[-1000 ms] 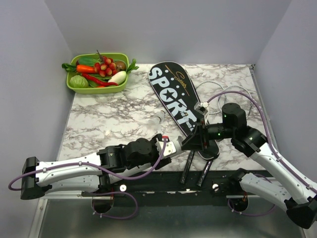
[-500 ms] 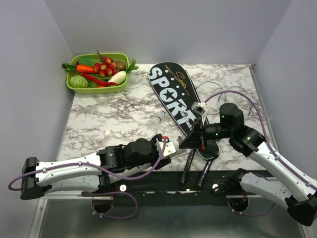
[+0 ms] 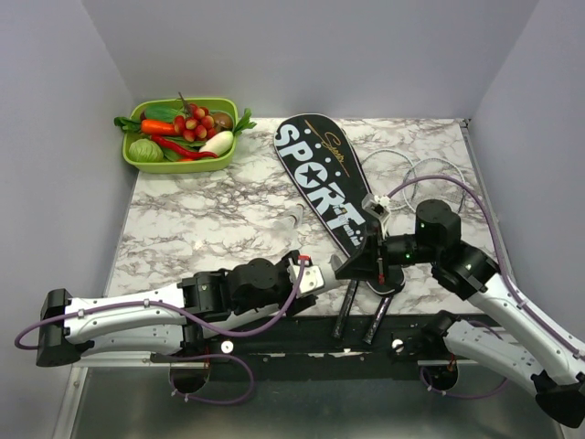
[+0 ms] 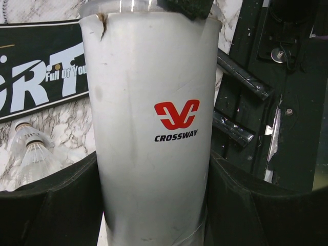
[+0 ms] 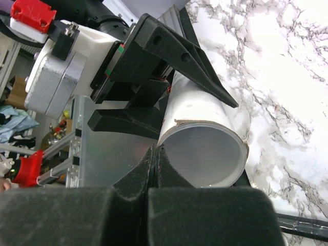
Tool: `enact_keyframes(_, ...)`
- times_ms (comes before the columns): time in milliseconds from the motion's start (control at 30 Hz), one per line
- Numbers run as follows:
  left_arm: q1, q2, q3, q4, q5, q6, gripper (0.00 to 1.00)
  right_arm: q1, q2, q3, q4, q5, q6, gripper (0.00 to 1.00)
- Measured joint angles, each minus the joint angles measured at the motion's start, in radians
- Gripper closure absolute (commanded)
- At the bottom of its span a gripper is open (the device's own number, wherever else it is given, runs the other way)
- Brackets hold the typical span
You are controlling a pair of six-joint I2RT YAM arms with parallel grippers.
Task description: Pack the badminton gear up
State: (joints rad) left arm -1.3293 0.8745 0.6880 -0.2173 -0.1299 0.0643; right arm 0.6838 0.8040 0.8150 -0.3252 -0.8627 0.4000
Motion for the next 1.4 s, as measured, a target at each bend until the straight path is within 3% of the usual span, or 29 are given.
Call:
enact_keyframes(333,-0.001,-0.005,0.0,-0.001,-0.002,-0.001,1.0,0.004,-0.078,-0.007,0.003,0.127,-0.003,0.99)
enact_keyframes(600,-0.011,-0.005,-0.003,-0.001,-0.016,0.0,1.0,0.004,-0.032,0.061,-0.038,0.508,-0.005,0.99)
enact_keyframes(867,-0.019,-0.022,-0.009,-0.002,-0.042,0.0,1.0,-0.034,0.288,0.208,-0.088,0.85,0.01,0.99)
enact_keyframes(1167,-0.024,-0.061,-0.019,0.002,-0.079,-0.001,1.0,-0.149,0.698,0.42,-0.132,0.901,0.008,0.99)
enact_keyframes(1400,-0.026,-0.092,-0.022,0.0,-0.103,-0.008,1.0,-0.167,0.913,0.498,-0.171,0.925,0.002,0.99)
